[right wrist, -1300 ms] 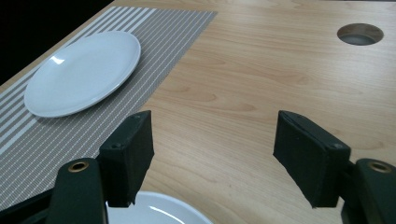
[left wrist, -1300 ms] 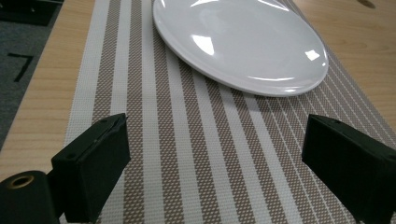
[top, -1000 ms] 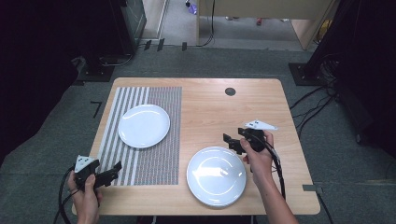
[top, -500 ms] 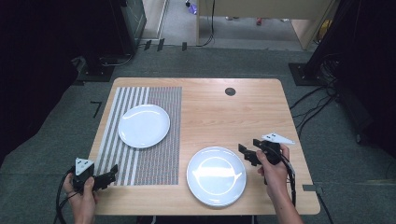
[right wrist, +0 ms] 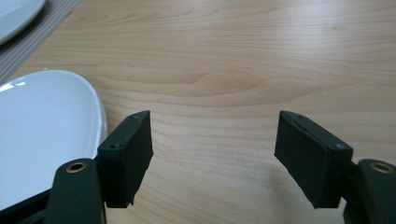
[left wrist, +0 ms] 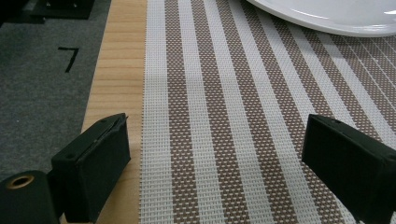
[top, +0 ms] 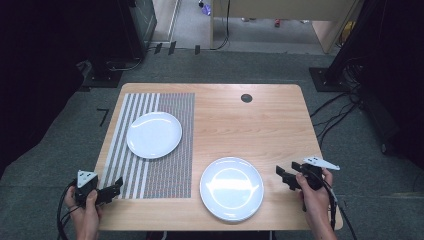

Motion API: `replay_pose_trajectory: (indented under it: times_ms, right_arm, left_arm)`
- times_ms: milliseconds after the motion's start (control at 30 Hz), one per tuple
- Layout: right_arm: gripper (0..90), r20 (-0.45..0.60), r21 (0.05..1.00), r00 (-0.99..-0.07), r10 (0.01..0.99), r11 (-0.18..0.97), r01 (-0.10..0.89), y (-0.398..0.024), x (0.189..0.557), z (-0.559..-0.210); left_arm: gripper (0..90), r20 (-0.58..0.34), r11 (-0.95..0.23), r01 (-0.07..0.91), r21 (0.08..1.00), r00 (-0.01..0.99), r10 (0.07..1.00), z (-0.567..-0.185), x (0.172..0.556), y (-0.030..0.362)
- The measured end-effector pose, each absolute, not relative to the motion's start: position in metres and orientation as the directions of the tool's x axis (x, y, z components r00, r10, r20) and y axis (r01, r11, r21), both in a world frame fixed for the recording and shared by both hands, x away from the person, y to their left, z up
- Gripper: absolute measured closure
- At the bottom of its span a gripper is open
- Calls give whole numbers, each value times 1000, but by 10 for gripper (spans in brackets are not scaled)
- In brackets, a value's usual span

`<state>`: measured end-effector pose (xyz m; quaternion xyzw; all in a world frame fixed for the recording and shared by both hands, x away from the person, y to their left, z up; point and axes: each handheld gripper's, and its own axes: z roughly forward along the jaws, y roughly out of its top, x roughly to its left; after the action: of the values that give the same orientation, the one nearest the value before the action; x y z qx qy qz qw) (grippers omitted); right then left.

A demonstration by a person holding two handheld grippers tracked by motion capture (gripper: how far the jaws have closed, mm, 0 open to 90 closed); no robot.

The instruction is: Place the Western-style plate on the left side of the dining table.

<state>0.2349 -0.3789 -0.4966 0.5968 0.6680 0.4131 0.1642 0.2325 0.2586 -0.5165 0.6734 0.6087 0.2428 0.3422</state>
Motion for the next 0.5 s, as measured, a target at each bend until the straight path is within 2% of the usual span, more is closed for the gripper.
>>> replay_pose_trajectory:
  times_ms: [500]
  right_arm:
    - [276,256,729,-148,955,-90,679,-424,205,-513]
  left_arm:
    - [77,-84,-41,670,742,153,985,-517,235,257]
